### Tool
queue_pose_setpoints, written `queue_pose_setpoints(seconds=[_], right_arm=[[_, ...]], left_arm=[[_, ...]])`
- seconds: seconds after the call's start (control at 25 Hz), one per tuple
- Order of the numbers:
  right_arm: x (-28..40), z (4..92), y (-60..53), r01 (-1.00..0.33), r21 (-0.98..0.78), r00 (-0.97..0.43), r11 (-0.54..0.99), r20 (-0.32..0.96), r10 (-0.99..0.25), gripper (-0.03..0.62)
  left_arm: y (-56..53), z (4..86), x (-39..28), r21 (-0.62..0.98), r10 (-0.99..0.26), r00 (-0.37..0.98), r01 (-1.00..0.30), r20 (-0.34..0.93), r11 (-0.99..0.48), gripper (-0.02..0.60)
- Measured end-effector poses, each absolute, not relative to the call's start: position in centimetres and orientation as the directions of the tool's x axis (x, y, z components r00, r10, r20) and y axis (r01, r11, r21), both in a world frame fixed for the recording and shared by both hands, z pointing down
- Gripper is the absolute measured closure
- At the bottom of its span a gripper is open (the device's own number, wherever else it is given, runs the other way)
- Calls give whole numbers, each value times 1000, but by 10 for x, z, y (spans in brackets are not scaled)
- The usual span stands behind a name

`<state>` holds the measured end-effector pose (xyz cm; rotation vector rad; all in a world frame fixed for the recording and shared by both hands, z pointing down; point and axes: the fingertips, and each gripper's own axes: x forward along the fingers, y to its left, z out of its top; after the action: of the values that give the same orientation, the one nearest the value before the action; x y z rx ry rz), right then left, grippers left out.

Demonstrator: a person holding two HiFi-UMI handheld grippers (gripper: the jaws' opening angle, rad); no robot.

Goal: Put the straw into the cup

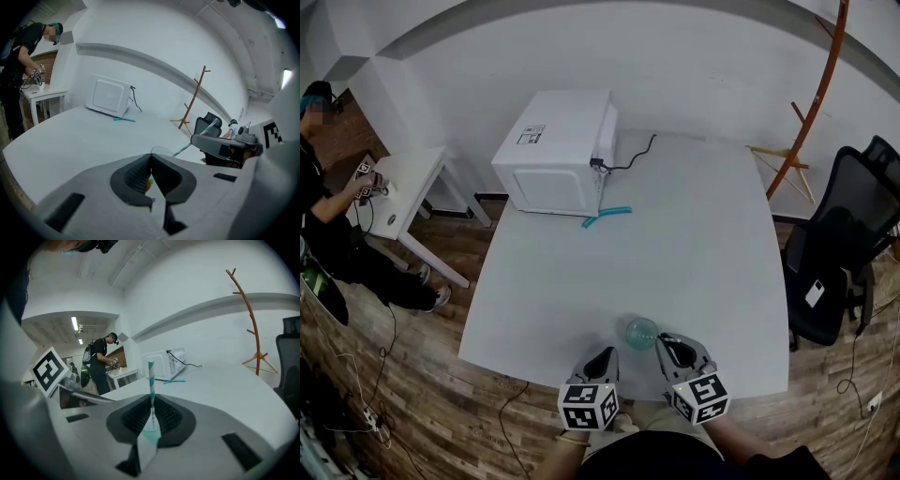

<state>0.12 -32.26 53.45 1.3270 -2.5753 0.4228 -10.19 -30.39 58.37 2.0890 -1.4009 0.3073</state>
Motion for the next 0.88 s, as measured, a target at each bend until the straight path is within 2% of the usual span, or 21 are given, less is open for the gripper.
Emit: queue_pose_setpoints(seconds=[0.88], right_arm=[[-7, 577, -339, -795, -176, -597, 581, 400, -696, 551]], left_arm=[[-315, 618, -101, 349, -722, 392, -911, 569, -220, 561]])
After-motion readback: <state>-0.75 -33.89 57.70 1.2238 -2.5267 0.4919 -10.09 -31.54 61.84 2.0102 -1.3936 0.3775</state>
